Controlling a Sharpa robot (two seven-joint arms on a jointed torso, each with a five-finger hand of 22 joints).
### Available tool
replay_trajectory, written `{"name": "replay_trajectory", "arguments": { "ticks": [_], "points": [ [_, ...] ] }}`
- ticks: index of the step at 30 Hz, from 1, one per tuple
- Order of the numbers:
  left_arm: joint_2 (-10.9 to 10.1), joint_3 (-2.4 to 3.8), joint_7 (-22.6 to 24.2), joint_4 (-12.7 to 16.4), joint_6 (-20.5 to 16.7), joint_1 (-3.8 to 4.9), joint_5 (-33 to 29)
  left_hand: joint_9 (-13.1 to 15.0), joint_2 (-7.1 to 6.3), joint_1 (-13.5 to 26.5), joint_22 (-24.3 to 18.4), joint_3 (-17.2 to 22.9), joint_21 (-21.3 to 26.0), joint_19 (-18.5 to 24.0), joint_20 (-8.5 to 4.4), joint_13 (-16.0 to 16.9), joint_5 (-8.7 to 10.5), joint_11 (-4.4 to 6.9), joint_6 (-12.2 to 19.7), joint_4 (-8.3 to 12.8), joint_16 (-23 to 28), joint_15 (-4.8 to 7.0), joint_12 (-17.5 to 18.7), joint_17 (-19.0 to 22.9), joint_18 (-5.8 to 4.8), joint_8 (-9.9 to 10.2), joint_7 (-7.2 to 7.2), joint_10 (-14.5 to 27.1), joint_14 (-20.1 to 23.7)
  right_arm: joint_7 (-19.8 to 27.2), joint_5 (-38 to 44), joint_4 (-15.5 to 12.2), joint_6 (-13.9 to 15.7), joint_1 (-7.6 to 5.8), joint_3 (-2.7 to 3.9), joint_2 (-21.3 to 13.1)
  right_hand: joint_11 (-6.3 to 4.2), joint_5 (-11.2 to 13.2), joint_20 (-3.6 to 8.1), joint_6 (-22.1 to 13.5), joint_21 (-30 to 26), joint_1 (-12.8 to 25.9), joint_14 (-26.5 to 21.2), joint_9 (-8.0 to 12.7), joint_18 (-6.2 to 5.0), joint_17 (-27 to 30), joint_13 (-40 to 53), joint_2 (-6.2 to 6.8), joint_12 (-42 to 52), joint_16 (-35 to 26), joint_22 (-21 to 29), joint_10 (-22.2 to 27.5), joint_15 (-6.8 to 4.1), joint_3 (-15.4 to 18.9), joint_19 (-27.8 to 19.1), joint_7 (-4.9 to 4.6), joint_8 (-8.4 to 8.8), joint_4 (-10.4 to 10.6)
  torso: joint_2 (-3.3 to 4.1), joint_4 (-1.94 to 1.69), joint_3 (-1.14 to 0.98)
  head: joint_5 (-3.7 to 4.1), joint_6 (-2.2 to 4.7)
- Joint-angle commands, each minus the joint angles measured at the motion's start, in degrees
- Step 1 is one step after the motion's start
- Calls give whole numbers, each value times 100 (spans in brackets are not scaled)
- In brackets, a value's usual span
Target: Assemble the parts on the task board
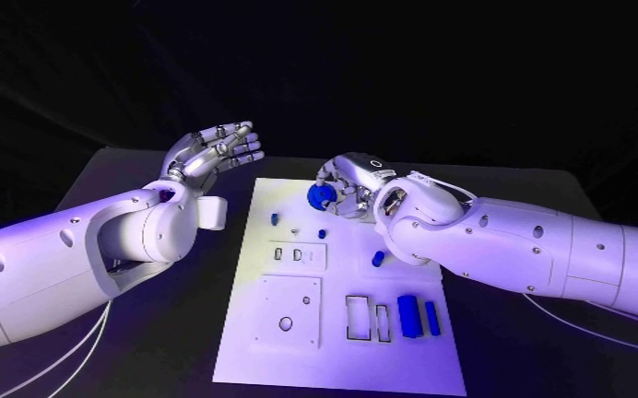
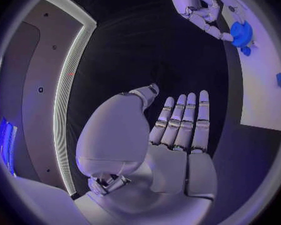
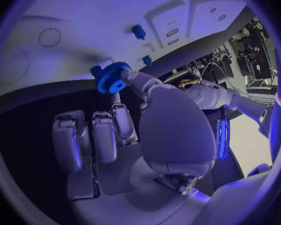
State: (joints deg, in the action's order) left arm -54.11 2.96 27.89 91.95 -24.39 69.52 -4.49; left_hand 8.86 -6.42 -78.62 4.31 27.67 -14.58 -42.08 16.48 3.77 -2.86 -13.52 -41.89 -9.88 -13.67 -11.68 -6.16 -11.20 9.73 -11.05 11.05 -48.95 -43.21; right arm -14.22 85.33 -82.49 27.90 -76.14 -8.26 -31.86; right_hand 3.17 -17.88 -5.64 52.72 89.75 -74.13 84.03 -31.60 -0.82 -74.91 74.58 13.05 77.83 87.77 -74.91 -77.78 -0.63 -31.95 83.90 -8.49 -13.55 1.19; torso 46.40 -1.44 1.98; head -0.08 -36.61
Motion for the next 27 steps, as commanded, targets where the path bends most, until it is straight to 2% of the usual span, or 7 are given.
{"name": "replay_trajectory", "arguments": {
  "ticks": [1,7,14,27],
  "points": [
    [21,3,30,24,118,6,-9,-5,-6,59,-10,40,21,46,9,-3,-16,-7,37,-6,25,4,19,-6,-36,10,531,27,25,-85,219,70,-45,20,-10,78,-8,-16,42,70,25,40,462,-97,82,-888,6,-23,28,18,-1509,-37,-32,-45,610,59,-103,5,4,-1,0,-7,-13],
    [23,3,28,38,120,6,-9,-5,-6,59,-10,40,21,46,9,-3,-16,-7,37,-6,25,4,19,-6,-36,10,531,27,25,-92,231,173,-105,77,-26,195,-7,-16,43,67,25,43,463,-96,82,-892,7,-22,29,20,-1509,-38,-33,-47,610,58,-101,6,-4,19,-9,-31,-35],
    [27,3,27,43,127,6,-9,-5,-6,59,-10,40,21,46,9,-3,-16,-7,37,-6,25,4,19,-6,-36,10,531,27,25,-79,232,259,-149,128,-32,275,-4,-14,44,49,25,58,460,-94,82,-880,2,-18,24,16,-1509,-33,-33,-53,610,53,-93,9,-6,18,-16,-30,-46],
    [33,3,22,46,132,7,-9,-6,-8,68,-11,48,22,46,9,-3,-15,-6,39,-2,29,4,19,-9,-36,9,531,27,25,-76,233,347,-159,146,-36,320,2,-12,45,17,25,83,459,-90,82,-877,-20,-2,4,14,-1509,-13,-30,-60,610,45,-76,12,-1,20,-20,-25,-47]
  ]
}}
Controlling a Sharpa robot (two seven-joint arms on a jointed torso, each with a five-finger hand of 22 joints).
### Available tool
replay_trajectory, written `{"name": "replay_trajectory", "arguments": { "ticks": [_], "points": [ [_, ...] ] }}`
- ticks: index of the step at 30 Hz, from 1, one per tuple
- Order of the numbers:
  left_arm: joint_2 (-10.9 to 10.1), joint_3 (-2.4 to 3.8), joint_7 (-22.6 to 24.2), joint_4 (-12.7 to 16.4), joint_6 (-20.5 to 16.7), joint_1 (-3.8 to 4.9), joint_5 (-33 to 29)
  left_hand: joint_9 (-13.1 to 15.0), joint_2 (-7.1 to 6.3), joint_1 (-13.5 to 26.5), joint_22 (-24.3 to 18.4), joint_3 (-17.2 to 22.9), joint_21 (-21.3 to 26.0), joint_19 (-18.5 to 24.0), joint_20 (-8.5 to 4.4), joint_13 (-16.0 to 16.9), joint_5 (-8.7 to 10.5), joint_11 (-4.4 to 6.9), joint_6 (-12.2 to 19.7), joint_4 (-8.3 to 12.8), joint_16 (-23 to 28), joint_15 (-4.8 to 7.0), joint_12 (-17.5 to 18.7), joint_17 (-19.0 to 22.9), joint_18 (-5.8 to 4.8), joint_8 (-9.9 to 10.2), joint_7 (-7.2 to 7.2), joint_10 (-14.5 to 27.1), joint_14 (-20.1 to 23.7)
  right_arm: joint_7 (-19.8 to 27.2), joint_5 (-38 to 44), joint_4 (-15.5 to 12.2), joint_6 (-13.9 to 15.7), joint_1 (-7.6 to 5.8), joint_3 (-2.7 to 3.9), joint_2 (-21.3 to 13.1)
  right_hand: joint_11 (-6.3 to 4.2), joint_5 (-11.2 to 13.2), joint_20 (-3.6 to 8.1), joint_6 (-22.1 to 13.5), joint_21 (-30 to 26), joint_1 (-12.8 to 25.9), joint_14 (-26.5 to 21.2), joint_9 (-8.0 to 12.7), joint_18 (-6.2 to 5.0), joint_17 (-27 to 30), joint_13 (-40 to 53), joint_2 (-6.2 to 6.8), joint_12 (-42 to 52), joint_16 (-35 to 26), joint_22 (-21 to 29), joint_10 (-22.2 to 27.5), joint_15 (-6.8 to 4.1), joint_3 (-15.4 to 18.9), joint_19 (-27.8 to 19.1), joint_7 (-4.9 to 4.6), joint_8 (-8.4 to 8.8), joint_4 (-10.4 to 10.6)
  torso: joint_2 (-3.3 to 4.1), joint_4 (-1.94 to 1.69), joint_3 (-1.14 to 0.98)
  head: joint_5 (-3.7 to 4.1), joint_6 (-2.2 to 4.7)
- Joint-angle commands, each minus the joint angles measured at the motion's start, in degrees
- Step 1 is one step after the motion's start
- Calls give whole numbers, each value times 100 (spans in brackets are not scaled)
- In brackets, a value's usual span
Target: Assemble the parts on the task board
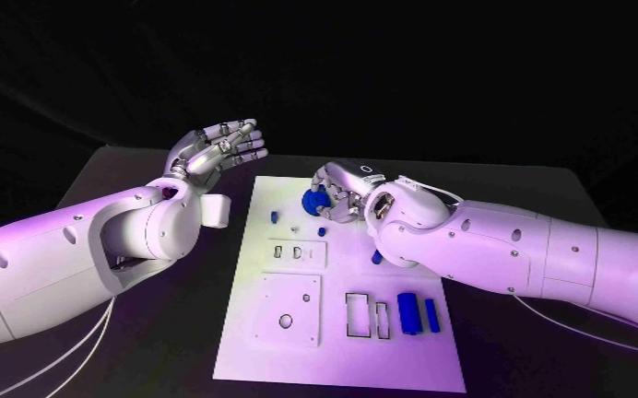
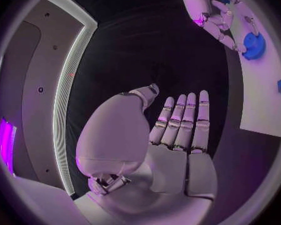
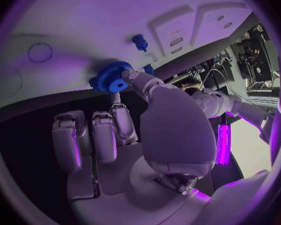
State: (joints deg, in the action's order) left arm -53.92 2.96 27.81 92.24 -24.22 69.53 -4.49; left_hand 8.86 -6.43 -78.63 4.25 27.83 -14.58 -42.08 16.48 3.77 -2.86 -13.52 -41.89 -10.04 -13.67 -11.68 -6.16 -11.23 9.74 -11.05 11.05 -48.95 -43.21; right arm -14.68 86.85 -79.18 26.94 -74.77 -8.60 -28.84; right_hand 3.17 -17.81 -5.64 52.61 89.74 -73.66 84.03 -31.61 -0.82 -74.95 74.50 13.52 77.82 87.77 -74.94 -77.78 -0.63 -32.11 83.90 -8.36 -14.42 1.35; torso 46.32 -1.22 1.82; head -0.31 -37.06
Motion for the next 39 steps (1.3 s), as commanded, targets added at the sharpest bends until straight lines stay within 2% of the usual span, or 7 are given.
{"name": "replay_trajectory", "arguments": {
  "ticks": [1,5,7,14,25,34,39],
  "points": [
    [14,3,30,17,115,7,-9,-6,-8,68,-5,32,22,46,9,-3,-15,-7,39,14,29,4,19,-5,-36,9,531,27,25,-28,82,22,-60,10,-2,23,12,-18,43,-19,26,59,459,-80,82,-875,-19,-35,-4,15,-1506,-4,-23,-52,610,19,35,-3,8,-3,-6,-1,-2],
    [13,3,26,19,116,7,-9,-6,-8,68,-5,32,22,46,9,-3,-15,-7,39,14,29,4,19,-5,-36,9,531,27,25,-14,63,56,-57,14,-3,48,91,-16,-1,-307,26,132,457,1,82,-874,-57,36,-41,13,-1506,40,39,-90,610,-77,233,-4,4,-7,-1,0,-1],
    [10,3,24,21,117,7,-9,-6,-8,68,-5,32,22,46,9,-3,-15,-7,39,14,29,4,19,-5,-36,9,531,27,25,-7,48,70,-71,16,-4,56,179,-9,-67,-645,26,156,456,138,82,-875,-98,90,-73,14,-1506,87,116,-51,610,-171,493,-10,4,-8,2,-1,-11],
    [2,3,22,26,114,7,-9,-6,-8,68,-5,32,22,46,9,-3,-15,-7,39,14,29,4,19,-5,-36,9,531,27,25,11,26,75,-89,20,-6,60,231,-10,-133,-754,26,190,451,246,82,-866,-136,104,-100,12,-1506,143,169,258,610,-217,674,54,-2,-1,4,-10,-21],
    [-18,3,21,33,108,7,-9,-6,-8,68,-5,32,22,46,9,-3,-15,-7,39,14,29,4,19,-5,-36,9,531,27,25,7,-33,5,-156,32,-8,-18,230,-21,-147,-646,26,178,449,279,82,-862,-128,33,-91,11,-1506,142,174,492,610,-210,699,149,-4,-2,3,-13,-24],
    [-35,3,24,33,105,7,-9,-6,-8,68,-5,32,22,46,9,-3,-15,-7,39,14,29,4,19,-5,-36,9,531,27,25,-4,-162,-47,-337,44,-11,-118,200,-22,-127,-453,26,325,451,306,82,-868,-92,-51,-57,13,-1506,108,150,630,610,-174,665,379,-5,2,-1,-31,-37],
    [-36,3,26,30,112,7,-9,-6,-8,68,-5,32,22,46,9,-3,-15,-7,39,14,29,4,19,-5,-36,9,531,27,25,27,-207,-113,-51,48,-11,-218,196,-23,-123,-433,26,371,450,316,82,-860,-81,-78,-47,11,-1506,99,146,643,610,-170,668,444,-7,2,-5,-21,-18]
  ]
}}
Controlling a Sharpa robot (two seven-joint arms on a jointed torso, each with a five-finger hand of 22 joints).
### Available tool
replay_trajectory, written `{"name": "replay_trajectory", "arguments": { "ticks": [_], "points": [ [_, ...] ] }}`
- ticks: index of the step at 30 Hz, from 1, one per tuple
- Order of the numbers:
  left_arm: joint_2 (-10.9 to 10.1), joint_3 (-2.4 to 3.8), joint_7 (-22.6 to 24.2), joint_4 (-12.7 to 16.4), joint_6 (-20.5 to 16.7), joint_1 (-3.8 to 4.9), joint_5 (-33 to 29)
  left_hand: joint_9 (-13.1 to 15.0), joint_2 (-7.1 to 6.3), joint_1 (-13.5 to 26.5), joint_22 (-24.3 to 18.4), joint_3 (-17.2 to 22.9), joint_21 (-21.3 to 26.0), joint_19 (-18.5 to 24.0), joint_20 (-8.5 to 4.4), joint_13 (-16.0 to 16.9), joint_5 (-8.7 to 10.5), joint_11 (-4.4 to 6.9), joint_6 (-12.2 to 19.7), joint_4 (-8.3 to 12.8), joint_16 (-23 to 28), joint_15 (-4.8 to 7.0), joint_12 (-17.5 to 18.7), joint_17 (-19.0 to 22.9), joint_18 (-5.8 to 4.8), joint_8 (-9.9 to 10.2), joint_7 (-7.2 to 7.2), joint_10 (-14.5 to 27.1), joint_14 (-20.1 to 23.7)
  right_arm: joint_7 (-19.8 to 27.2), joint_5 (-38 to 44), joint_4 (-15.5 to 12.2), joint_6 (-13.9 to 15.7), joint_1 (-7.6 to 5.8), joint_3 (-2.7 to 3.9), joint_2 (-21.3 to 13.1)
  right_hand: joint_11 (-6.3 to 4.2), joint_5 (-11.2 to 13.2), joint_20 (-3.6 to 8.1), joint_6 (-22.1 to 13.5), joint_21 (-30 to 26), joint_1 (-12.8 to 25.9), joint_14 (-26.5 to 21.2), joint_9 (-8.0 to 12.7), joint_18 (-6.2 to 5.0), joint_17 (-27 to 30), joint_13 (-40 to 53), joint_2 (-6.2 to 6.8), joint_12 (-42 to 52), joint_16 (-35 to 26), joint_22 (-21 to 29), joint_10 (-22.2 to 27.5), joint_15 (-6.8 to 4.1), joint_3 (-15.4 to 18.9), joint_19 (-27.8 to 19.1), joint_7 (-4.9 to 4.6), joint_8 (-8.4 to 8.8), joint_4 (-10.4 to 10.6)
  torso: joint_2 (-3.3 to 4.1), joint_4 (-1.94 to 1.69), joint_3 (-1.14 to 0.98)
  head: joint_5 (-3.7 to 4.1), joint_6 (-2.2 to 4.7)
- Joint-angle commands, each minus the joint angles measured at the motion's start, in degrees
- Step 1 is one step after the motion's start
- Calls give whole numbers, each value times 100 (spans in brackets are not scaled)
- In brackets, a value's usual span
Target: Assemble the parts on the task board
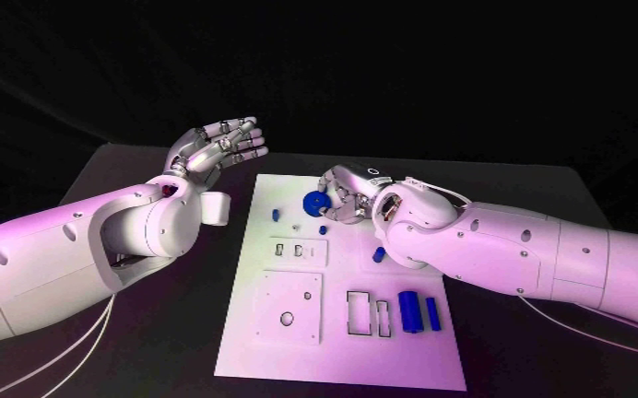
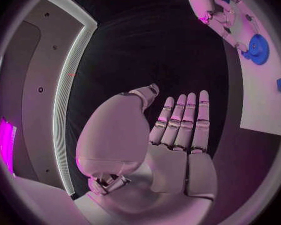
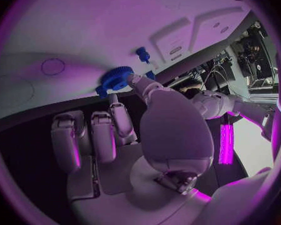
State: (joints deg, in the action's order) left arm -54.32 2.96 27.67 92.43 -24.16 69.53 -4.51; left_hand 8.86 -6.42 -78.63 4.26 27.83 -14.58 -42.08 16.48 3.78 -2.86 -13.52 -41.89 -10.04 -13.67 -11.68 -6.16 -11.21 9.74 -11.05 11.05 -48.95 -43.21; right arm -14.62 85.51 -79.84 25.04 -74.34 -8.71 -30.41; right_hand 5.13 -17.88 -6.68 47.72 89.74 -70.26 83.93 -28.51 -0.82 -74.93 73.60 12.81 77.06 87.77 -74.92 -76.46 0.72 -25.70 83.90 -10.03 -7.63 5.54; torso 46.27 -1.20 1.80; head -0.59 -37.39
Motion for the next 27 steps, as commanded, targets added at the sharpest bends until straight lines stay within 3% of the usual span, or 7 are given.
{"name": "replay_trajectory", "arguments": {
  "ticks": [1,6,9,11,18,22,27],
  "points": [
    [4,3,39,8,107,7,-8,-6,-8,69,-6,33,22,46,9,-3,-15,-6,39,14,29,4,19,-8,-36,9,531,27,25,62,-111,-92,284,5,0,-119,-1,-17,-19,58,26,35,459,7,82,-859,11,-9,32,10,-1508,-36,10,3,610,-3,-11,30,-2,-5,-4,18,22],
    [6,3,40,-24,106,6,-8,-6,-8,69,-6,33,22,46,9,-3,-15,-6,39,14,29,4,19,-8,-36,9,531,27,25,776,-912,-429,1093,-15,35,-603,-11,-23,-13,82,26,-3,458,17,82,-851,64,-33,76,7,-1508,-84,2,-24,610,5,-10,35,-21,4,-7,36,43],
    [7,2,40,-39,105,5,-9,-6,-8,69,-6,33,22,46,9,-3,-15,-6,39,14,29,4,19,-8,-36,9,531,27,25,1164,-1561,-654,1190,-71,55,-965,-10,-24,-8,71,26,-75,458,34,82,-853,60,-52,73,8,-1508,-79,-1,-76,610,2,10,9,-43,24,-19,41,62],
    [9,-1,39,-53,104,5,-11,-6,-8,69,-6,33,22,46,9,-3,-15,-6,39,14,29,4,19,-8,-36,9,531,27,25,1463,-2091,-827,1119,-138,65,-1318,-7,-22,-7,62,26,-120,454,46,82,-837,40,-40,56,2,-1508,-57,1,-101,610,-3,25,-19,-65,52,-33,39,61],
    [34,-15,38,-83,115,1,-21,-6,-8,69,-6,33,22,46,9,-3,-15,-6,39,14,29,4,19,-8,-36,9,531,27,25,1985,-3228,-1106,608,-217,54,-2239,-1,45,-12,79,-32,-258,451,75,60,-832,-3,46,18,-1,-1432,-8,8,-152,561,-9,49,-137,-121,95,-69,99,57],
    [54,-23,38,-100,132,-4,-26,-6,-8,69,-6,33,22,46,9,-3,-15,-6,39,14,29,4,19,-8,-36,9,531,27,25,2183,-3528,-1044,265,-188,29,-2555,-9,47,-10,150,-79,-348,440,76,42,-797,-36,94,-13,-17,-1372,29,3,-176,521,1,22,-223,-139,121,-101,135,49],
    [74,-32,39,-120,149,-12,-33,-6,-8,69,-6,33,22,46,9,-3,-15,-6,39,14,29,4,19,-8,-36,9,531,27,25,2344,-3782,-791,-14,-78,13,-2707,-10,54,-8,151,-76,-414,443,87,43,-813,-51,109,-27,-13,-1376,43,0,-202,523,0,29,-283,-155,150,-134,151,34]
  ]
}}
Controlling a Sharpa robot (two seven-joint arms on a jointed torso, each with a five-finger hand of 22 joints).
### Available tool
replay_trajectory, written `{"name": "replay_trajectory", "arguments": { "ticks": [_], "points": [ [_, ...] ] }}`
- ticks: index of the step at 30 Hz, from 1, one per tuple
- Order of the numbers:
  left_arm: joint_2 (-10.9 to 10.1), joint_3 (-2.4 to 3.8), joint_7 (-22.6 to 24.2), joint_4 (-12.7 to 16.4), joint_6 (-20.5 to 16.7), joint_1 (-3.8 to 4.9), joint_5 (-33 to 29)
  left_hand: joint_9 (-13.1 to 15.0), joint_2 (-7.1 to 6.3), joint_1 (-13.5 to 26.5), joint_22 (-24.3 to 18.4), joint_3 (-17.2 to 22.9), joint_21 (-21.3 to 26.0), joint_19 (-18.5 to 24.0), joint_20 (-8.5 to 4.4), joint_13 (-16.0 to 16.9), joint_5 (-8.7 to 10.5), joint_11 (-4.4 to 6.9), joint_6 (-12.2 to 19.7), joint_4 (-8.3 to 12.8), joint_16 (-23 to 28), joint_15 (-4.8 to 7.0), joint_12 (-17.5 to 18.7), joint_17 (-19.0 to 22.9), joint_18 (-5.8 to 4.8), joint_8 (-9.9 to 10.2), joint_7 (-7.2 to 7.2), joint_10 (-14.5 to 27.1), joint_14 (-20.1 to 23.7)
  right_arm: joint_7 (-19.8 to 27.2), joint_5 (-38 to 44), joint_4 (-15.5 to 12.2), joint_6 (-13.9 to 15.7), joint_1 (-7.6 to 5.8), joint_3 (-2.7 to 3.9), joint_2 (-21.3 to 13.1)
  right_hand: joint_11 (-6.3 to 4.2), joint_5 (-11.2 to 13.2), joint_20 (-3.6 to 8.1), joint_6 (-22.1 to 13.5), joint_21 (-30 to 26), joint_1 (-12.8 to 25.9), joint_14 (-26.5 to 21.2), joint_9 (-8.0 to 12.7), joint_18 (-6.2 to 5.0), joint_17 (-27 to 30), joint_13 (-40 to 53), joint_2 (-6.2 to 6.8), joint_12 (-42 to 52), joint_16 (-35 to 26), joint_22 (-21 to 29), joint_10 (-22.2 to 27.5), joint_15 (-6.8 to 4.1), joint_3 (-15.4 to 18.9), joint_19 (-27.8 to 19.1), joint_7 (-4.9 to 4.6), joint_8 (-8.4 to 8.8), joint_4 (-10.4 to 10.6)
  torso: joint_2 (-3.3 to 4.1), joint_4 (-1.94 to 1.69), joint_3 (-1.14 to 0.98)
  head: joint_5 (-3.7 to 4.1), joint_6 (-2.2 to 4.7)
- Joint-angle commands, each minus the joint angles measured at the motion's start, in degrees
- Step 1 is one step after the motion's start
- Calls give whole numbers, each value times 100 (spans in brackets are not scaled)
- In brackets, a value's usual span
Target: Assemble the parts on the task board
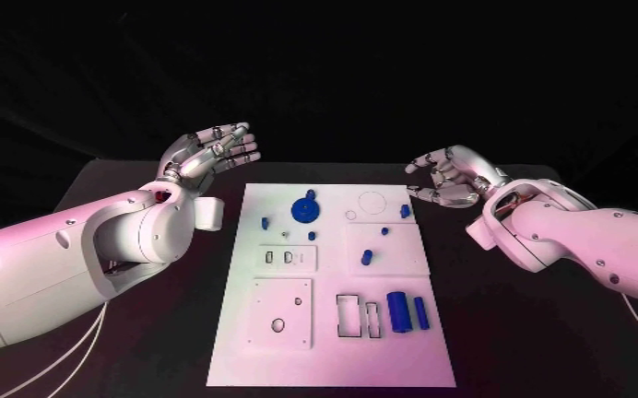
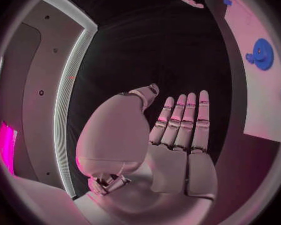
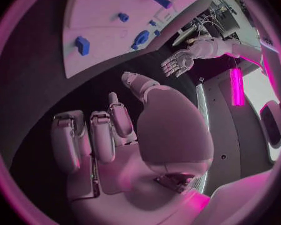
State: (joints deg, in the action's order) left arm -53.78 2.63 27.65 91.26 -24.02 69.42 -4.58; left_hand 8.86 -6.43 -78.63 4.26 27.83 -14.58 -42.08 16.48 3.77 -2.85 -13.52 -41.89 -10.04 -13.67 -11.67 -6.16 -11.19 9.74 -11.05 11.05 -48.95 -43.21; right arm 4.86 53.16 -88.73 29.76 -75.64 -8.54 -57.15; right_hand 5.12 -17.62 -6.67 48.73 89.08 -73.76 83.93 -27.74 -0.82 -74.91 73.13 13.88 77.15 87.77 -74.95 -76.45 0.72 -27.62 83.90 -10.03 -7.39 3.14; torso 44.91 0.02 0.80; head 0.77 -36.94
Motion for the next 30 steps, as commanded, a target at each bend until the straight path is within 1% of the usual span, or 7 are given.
{"name": "replay_trajectory", "arguments": {
  "ticks": [1,5,6,11,18,26,30],
  "points": [
    [24,0,42,-5,140,-3,-27,-6,-8,69,-6,33,22,47,9,-3,-15,-6,39,14,29,4,19,-9,-36,9,531,27,25,412,-599,143,-521,81,-7,-43,-8,42,-8,47,-9,-69,446,12,43,-826,1,-2,-31,-9,-1375,37,1,-14,524,0,8,-46,-18,28,-41,27,-13],
    [36,-4,43,-12,149,-9,-30,-6,-8,69,-6,33,22,47,9,-3,-15,-6,39,14,29,4,19,-9,-36,9,531,27,25,431,-678,281,-588,181,-11,-37,-7,56,-8,43,-7,-84,448,15,44,-836,0,-13,-33,-6,-1378,38,2,-26,526,-2,13,-57,-11,21,-59,75,-14],
    [38,-4,43,-13,150,-10,-31,-6,-8,69,-6,33,22,47,9,-3,-15,-6,39,14,29,4,19,-9,-36,9,531,27,25,420,-665,319,-587,202,-11,-22,-6,59,-7,41,-5,-95,449,18,45,-840,-1,-16,-33,-4,-1380,39,2,-34,528,-3,15,-65,-9,16,-49,84,-22],
    [41,-6,43,-15,154,-13,-33,-7,-16,106,-11,51,26,49,10,-3,-15,-7,51,19,41,3,21,-18,-37,9,531,29,27,311,-628,504,-557,275,-13,83,-5,46,-7,42,-9,-123,451,23,44,-844,5,-30,-30,-3,-1376,35,3,-60,525,-6,18,-87,12,-10,-53,89,-18],
    [38,-7,42,-11,158,-14,-33,-7,-16,106,-11,51,26,49,10,-3,-15,-7,51,19,41,3,21,-18,-37,9,531,29,27,177,-588,671,-579,384,-13,261,-4,24,-8,43,-21,-140,450,27,39,-843,0,-36,-34,-3,-1361,40,4,-80,515,-8,21,-103,32,-17,-56,80,-38],
    [31,-7,42,-5,160,-14,-34,-7,-16,106,-11,51,26,49,10,-3,-15,-7,51,19,41,3,21,-18,-37,9,531,29,27,108,-527,781,-658,479,-14,368,-1,-2,-9,43,-23,-182,449,35,38,-837,-2,-36,-37,-5,-1359,46,5,-123,514,-12,27,-149,20,-23,-52,63,-85],
    [21,-7,42,-5,155,-14,-34,-7,-16,106,-11,51,26,49,10,-3,-15,-7,51,19,41,3,21,-18,-37,9,531,29,27,106,-453,769,-710,498,-14,372,0,-32,-10,49,-23,-199,450,39,38,-844,-2,-31,-37,-3,-1358,48,6,-148,513,-15,27,-174,21,-12,-52,58,-90]
  ]
}}
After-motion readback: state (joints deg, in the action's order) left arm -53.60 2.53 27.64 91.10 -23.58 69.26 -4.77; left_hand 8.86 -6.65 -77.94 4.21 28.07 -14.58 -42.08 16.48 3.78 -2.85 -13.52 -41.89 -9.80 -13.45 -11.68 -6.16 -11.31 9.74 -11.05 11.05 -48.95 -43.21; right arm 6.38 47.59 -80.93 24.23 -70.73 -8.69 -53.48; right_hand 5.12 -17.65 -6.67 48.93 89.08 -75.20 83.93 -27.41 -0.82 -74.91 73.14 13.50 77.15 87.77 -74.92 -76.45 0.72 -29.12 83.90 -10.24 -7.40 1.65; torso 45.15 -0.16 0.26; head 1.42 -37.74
